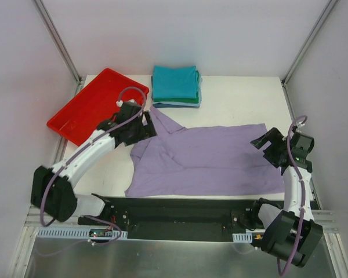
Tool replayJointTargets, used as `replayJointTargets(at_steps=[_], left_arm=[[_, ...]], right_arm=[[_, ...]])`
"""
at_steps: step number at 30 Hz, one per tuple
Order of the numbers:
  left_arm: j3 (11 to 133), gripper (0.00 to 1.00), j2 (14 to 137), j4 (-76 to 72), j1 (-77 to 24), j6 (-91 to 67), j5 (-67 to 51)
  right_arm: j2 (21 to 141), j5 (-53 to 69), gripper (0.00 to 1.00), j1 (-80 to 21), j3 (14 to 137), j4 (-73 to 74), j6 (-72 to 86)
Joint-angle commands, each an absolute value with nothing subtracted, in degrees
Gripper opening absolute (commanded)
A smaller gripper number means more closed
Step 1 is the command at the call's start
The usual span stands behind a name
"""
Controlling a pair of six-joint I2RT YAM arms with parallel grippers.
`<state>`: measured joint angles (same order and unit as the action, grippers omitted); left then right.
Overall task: Fold and stack the t-shirts
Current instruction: Grap the side of the flattened tshirt furthest away from the robot with both arms
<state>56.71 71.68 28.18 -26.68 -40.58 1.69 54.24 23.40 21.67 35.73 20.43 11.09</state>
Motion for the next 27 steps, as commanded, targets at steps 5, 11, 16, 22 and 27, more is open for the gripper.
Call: replayJointTargets(at_steps=[5, 11, 16, 22, 27], left_arm=[[79.69, 0.85, 98.32, 22.94, -26.37, -38.41, 15.28], [91.92, 0.70, 112.66, 22.94, -25.75, -38.76, 15.82], [94.57, 0.64, 117.41, 22.94, -25.14, -39.37, 17.75], [98.08, 0.53, 122.69, 22.94, -24.52, -39.55, 17.67], [100.11, 0.46, 125.59, 23.03, -24.43, -40.51, 17.14]], right_arm=[[52.82, 23.47, 0.96, 22.06, 32.78, 16.96, 11.08], [51.77, 22.24, 0.96, 22.06, 32.43, 17.66, 10.55], [48.96, 20.57, 0.96, 22.06, 32.26, 18.54, 10.37], [43.25, 16.79, 0.96, 22.06, 30.68, 18.54, 10.46], [41.49, 15.73, 0.96, 22.06, 30.23, 18.46, 10.37]])
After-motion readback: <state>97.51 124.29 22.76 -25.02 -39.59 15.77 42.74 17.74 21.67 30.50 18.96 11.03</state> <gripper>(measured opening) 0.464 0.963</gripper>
